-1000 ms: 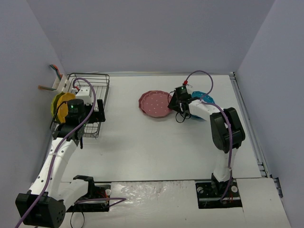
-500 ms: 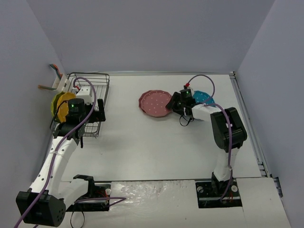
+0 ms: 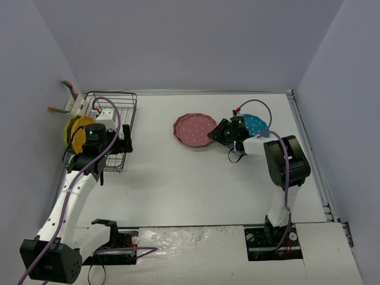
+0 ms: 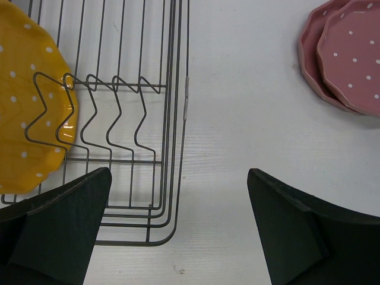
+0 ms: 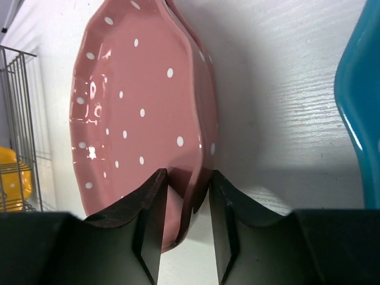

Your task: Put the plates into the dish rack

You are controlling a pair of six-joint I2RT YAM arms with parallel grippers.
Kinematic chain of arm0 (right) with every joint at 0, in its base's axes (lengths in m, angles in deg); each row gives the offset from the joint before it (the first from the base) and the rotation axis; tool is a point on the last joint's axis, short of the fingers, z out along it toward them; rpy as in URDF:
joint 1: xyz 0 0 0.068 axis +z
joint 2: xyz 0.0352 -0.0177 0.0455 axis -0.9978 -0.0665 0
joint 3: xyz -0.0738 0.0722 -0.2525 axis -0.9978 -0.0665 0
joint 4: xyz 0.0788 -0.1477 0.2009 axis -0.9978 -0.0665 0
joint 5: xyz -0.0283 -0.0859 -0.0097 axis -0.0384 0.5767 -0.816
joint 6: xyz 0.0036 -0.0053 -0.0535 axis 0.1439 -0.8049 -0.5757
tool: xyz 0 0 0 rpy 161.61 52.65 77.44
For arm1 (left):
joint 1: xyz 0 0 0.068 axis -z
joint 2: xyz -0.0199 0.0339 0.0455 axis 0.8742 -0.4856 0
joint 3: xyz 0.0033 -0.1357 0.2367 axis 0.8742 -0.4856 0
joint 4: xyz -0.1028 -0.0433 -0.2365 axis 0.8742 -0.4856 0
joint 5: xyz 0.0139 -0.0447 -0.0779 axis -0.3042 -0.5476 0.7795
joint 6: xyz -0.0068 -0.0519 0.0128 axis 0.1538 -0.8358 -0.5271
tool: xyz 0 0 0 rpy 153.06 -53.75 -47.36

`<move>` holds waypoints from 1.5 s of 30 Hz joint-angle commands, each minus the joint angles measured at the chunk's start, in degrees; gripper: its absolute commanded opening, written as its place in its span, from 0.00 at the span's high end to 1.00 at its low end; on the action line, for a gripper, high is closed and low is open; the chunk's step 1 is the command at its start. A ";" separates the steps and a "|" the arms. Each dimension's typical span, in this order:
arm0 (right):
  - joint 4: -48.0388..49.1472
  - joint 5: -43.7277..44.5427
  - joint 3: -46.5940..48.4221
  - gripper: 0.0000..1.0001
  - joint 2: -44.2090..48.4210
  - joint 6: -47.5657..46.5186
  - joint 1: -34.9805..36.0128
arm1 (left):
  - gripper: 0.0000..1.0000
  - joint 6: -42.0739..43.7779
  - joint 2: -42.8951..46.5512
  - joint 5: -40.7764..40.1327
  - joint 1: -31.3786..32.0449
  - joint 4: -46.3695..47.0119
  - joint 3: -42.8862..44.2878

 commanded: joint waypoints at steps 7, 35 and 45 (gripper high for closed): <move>1.59 -3.59 1.80 1.00 8.21 -0.94 -0.75 | 0.03 -5.81 0.65 5.77 0.67 3.99 4.58; 19.10 -22.68 -0.71 1.00 22.14 13.94 -1.68 | 0.03 -33.28 -7.63 15.97 13.70 17.87 7.13; 24.50 -25.44 -4.29 1.00 26.18 17.24 -1.12 | 0.03 -38.32 -14.57 17.43 16.01 23.80 9.47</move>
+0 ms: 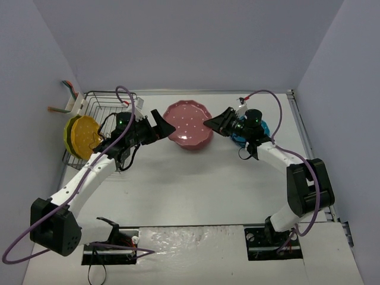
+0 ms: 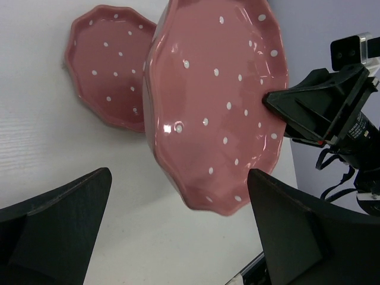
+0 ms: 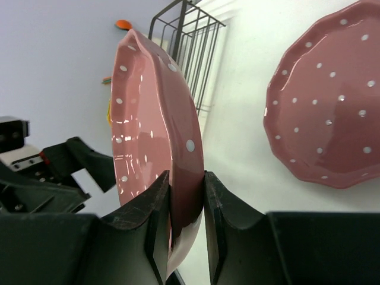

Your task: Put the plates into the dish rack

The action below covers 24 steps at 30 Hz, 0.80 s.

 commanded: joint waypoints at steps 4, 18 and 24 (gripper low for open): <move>19.17 -5.46 0.73 1.00 6.96 6.95 0.23 | 0.03 -6.42 -3.30 1.97 1.42 9.54 4.56; 21.33 -4.97 -2.27 1.00 7.84 8.01 0.23 | 0.54 -17.21 -2.34 2.60 1.66 23.34 -2.06; 23.03 -4.65 -3.14 1.00 7.25 8.91 0.32 | 0.94 -17.67 -0.04 1.18 1.66 23.72 -4.01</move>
